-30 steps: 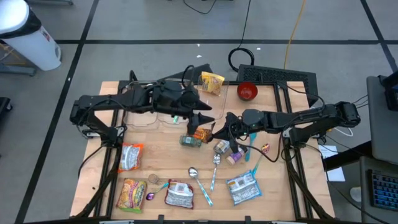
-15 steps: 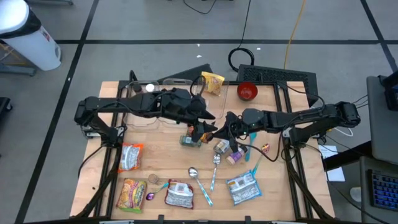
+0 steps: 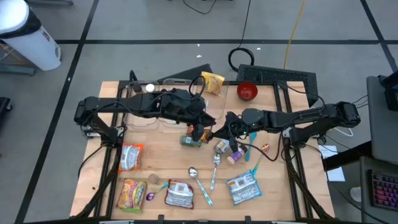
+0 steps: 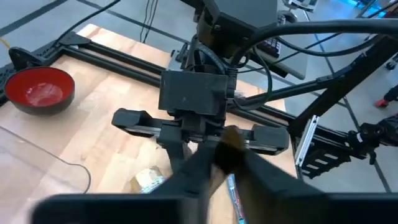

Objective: Pick & Place Food Item
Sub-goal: Put the black spoon into the middle transparent bin

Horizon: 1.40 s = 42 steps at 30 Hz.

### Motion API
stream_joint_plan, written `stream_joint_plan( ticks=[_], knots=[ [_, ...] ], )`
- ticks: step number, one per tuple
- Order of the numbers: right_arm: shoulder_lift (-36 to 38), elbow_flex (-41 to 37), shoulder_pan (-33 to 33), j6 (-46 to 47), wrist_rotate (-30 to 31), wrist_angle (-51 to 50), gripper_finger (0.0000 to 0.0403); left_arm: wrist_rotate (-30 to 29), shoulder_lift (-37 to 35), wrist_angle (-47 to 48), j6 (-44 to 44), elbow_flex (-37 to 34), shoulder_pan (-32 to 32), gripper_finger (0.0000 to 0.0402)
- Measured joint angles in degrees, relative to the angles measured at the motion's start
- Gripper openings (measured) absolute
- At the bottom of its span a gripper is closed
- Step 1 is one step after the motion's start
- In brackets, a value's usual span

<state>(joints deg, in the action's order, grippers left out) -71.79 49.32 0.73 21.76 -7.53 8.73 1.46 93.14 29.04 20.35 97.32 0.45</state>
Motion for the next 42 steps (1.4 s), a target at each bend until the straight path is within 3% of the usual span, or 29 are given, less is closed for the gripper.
stream_joint_plan(
  ticks=[3, 15, 28, 35, 42],
  knots=[
    [0.0, 0.0, 0.0, 0.0, -0.3, 0.1, 0.0000, -0.9, 0.0, 0.2, -1.7, 0.0, -0.1, 0.0012],
    [0.0, 0.0, 0.1, 1.8, -0.2, 1.0, 0.0013, -0.8, -0.1, 1.3, -3.3, 0.0, -0.1, 0.0005],
    [0.0, 0.0, -1.8, 5.9, 0.2, 1.4, 0.0160, -0.2, -0.9, 8.6, -5.9, -0.1, -0.9, 0.0004],
    [0.0, 0.0, -2.3, 6.5, 0.0, 2.0, 0.0202, -0.5, -3.6, 17.4, -5.6, -0.1, -6.3, 0.0004],
    [0.0, 0.0, -4.0, 7.9, 0.0, 3.4, 0.0210, 1.9, -4.5, 28.0, -5.4, -0.1, -18.4, 0.0004]
  ],
)
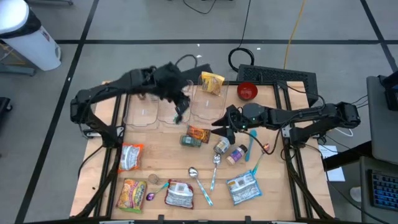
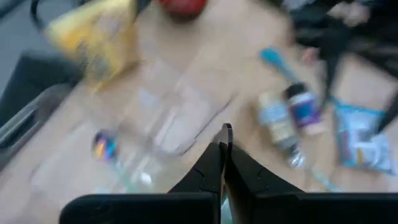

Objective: Pick & Place Food Item
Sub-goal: Put the black spoon into the middle transparent bin

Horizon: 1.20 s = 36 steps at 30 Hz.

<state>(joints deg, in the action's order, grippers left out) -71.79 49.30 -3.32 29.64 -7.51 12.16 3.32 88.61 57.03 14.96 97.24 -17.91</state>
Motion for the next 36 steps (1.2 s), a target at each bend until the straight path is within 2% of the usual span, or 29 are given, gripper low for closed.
stream_joint_plan(
  ticks=[7, 13, 22, 34, 36],
  knots=[
    [0.0, 0.0, -2.5, 2.7, 0.3, 0.2, 0.0207, 2.0, -0.1, 3.6, -2.9, 0.0, -12.0, 0.0004],
    [0.0, 0.0, -3.9, 4.3, 0.4, 0.0, 0.0206, 4.2, 3.5, 3.9, -5.9, 0.0, -18.6, 0.0004],
    [0.0, 0.0, -3.9, 4.2, 6.2, -1.3, 0.0206, 4.2, 12.4, 6.8, -6.6, 0.0, -20.5, 0.0004],
    [0.0, 0.0, -6.1, 4.1, 5.8, -6.7, 0.0205, 4.7, 22.2, 7.6, -3.2, 0.0, -20.6, 0.0004],
    [0.0, 0.0, -6.8, 3.8, 4.2, -7.8, 0.0205, 4.8, 23.4, 7.5, -2.1, 0.0, -20.4, 0.0004]
  ],
)
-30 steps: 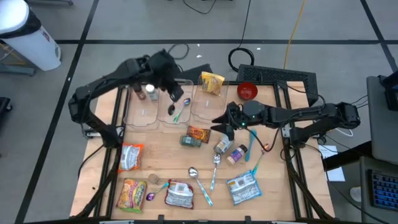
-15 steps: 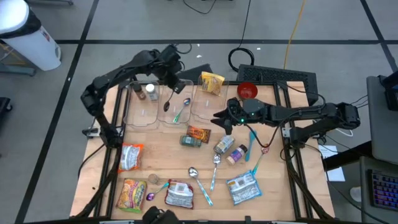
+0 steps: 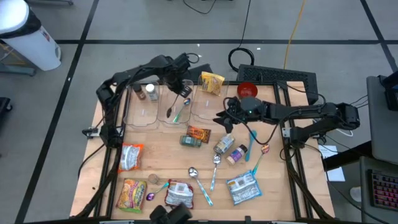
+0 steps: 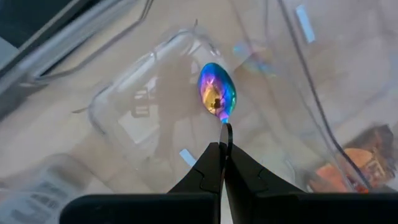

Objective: Pick & Place Food Item
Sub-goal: Put the black spoon into the middle transparent bin

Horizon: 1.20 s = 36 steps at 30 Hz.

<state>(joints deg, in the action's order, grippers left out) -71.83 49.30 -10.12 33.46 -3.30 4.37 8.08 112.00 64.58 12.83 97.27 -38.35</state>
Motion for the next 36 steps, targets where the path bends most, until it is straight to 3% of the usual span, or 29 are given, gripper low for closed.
stream_joint_plan(
  ticks=[4, 13, 18, 36],
  knots=[
    [0.0, 0.0, -1.3, -1.9, -4.3, -0.5, 0.0202, -0.1, 1.9, -0.1, 1.1, 0.0, 0.6, 0.0004],
    [0.0, 0.0, -4.5, -4.2, -4.8, -3.4, 0.0205, -0.5, 5.0, -1.5, 3.4, 0.0, 1.8, 0.0004],
    [0.0, 0.0, -6.0, -4.4, -8.8, -3.5, 0.0201, -0.1, 6.4, -1.7, 3.8, 0.0, 2.1, 0.0004],
    [0.0, 0.0, -6.2, -5.7, -8.9, -3.9, 0.0199, -0.5, 7.0, -5.0, 3.4, 0.0, 1.0, 0.0005]
  ],
)
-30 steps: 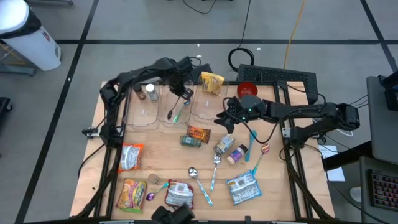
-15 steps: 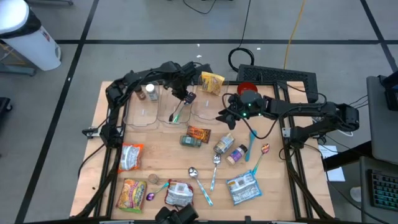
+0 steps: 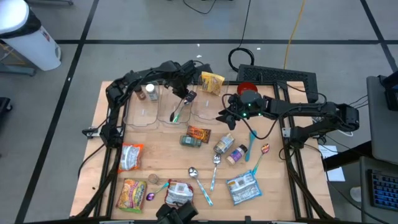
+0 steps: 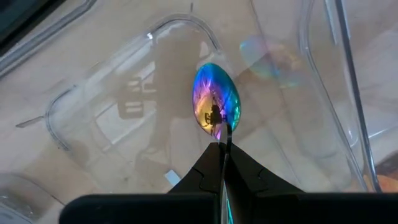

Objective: Pick & Place Food Item
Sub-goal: Put the black spoon into the middle transparent bin, then put the blue baby spoon into the middle transparent bin

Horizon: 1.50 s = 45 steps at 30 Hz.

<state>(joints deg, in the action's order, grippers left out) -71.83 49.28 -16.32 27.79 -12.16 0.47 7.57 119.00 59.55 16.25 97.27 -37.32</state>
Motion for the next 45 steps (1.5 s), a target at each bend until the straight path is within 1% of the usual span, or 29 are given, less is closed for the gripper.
stream_joint_plan(
  ticks=[5, 11, 13, 17, 25, 28, 32, 35, 38, 42, 45],
  knots=[
    [0.0, 0.0, 0.0, 0.0, 0.0, 0.0, 0.0202, -0.1, 0.0, -0.3, -0.1, 0.0, 0.0, 0.0014],
    [0.0, 0.0, 0.0, 0.0, 0.0, 0.0, 0.0203, -0.1, 0.0, -1.8, -0.2, 0.0, 0.0, 0.0011],
    [0.0, 0.0, 0.0, 0.0, 0.0, 0.0, 0.0203, -0.1, 0.0, -2.4, -0.7, 0.0, 0.1, 0.0018],
    [0.0, 0.0, 0.0, 0.0, 0.0, 0.0, 0.0203, -0.1, 0.0, -3.3, -1.1, 0.0, 0.2, 0.0048],
    [0.0, 0.0, 0.0, 0.0, 0.0, 0.0, 0.0201, 0.0, 0.0, -2.7, -2.4, 0.0, 0.2, 0.0123],
    [0.0, 0.0, 0.0, 0.0, 0.0, 0.0, 0.0201, 1.9, -0.1, -1.6, -2.1, 0.0, 0.2, 0.0145],
    [0.0, 0.0, 0.0, 0.0, 0.1, 0.0, 0.0199, 5.9, -1.3, 1.0, -2.1, 0.0, 0.2, 0.0163],
    [0.0, 0.0, 0.0, -0.2, 0.2, 0.1, 0.0200, 7.4, -3.5, 3.2, -2.1, 0.0, 0.2, 0.0167],
    [0.0, 0.0, 0.0, -1.6, 1.5, 0.1, 0.0202, 7.5, -7.2, 5.1, -3.1, 0.0, 0.2, 0.0164],
    [0.0, 0.0, 0.0, -1.9, 4.9, 0.3, 0.0203, 8.6, -14.3, 5.8, -4.6, -0.1, 0.2, 0.0155],
    [0.0, 0.0, 0.0, -1.9, 7.7, 1.6, 0.0203, 11.2, -21.2, 5.8, -5.6, 0.0, 0.2, 0.0152]
  ],
)
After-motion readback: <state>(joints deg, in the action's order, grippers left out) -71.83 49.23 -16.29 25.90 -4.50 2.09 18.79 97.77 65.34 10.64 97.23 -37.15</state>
